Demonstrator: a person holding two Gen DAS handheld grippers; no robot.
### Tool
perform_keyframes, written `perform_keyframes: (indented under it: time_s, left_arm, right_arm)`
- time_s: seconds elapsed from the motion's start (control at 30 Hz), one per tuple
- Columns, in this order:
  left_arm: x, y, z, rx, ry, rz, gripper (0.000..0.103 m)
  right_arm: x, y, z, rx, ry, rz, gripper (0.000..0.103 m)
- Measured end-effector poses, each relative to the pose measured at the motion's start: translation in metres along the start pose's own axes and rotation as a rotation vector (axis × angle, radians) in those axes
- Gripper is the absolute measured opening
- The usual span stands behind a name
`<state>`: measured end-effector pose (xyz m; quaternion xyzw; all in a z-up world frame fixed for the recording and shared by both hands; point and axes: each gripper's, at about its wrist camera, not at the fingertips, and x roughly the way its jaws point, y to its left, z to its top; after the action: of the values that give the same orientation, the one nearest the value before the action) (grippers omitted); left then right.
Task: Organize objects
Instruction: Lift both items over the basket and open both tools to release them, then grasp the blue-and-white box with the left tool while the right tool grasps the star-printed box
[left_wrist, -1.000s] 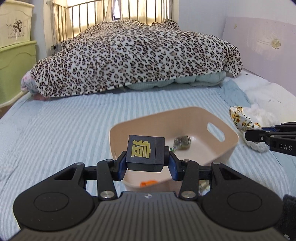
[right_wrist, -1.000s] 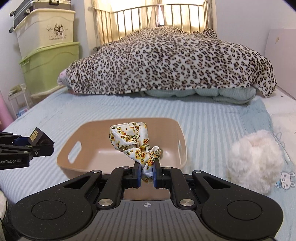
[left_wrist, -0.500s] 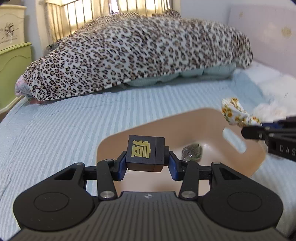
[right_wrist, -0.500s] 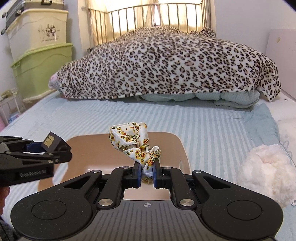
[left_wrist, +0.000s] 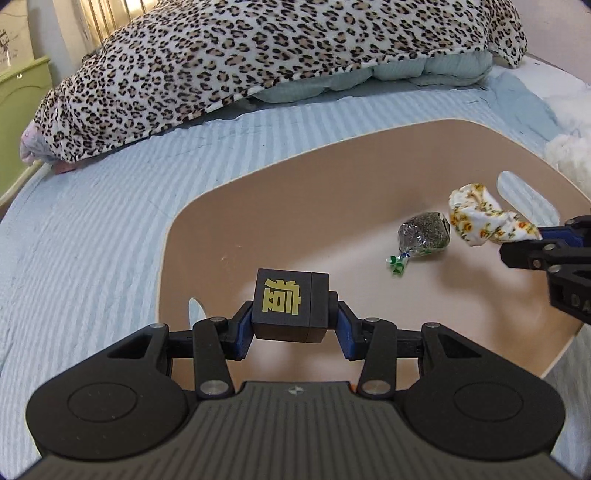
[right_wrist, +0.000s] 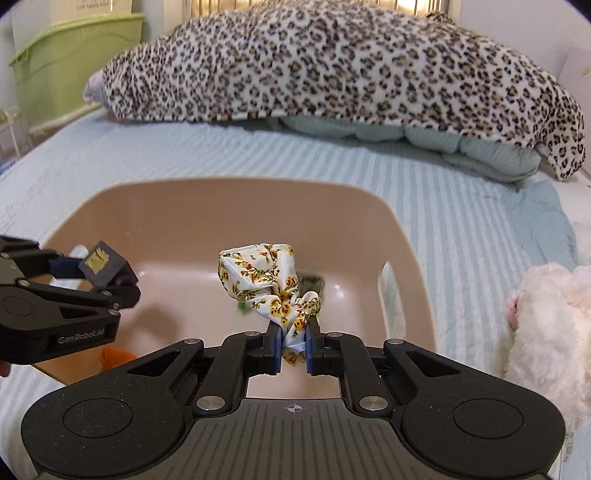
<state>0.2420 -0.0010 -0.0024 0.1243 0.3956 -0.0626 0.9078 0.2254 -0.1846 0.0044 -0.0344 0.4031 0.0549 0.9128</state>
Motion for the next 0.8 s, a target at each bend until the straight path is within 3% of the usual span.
perform_keyframes:
  time_s: [0.03, 0.07, 0.1, 0.2, 0.3, 0.5, 0.8]
  left_arm:
    - [-0.004, 0.001, 0.001, -0.010, -0.009, -0.006, 0.047]
    - [-0.008, 0.003, 0.001, -0.020, -0.021, -0.011, 0.048]
    - [-0.012, 0.004, 0.002, -0.025, -0.030, -0.014, 0.053]
    - [-0.029, 0.007, 0.006, -0.034, -0.061, -0.008, 0.074]
    - [-0.046, 0.011, 0.006, -0.043, -0.083, -0.002, 0.074]
    - [-0.080, 0.017, -0.006, -0.059, -0.097, -0.012, 0.087]
    - [-0.099, 0.016, -0.046, -0.051, -0.057, -0.005, 0.090]
  right_arm:
    - [0.000, 0.000, -0.001, 0.004, 0.003, 0.006, 0.014]
    - [-0.002, 0.000, -0.002, 0.007, 0.003, 0.011, 0.024]
    - [-0.004, 0.000, -0.002, 0.010, -0.002, 0.012, 0.036]
    - [-0.020, -0.002, -0.004, 0.005, -0.032, 0.008, 0.045]
    - [-0.040, -0.003, -0.006, 0.004, -0.066, 0.006, 0.060]
    - [-0.077, -0.003, -0.019, 0.010, -0.100, 0.009, 0.075]
    - [-0.093, 0.002, -0.059, 0.010, -0.051, 0.007, 0.079]
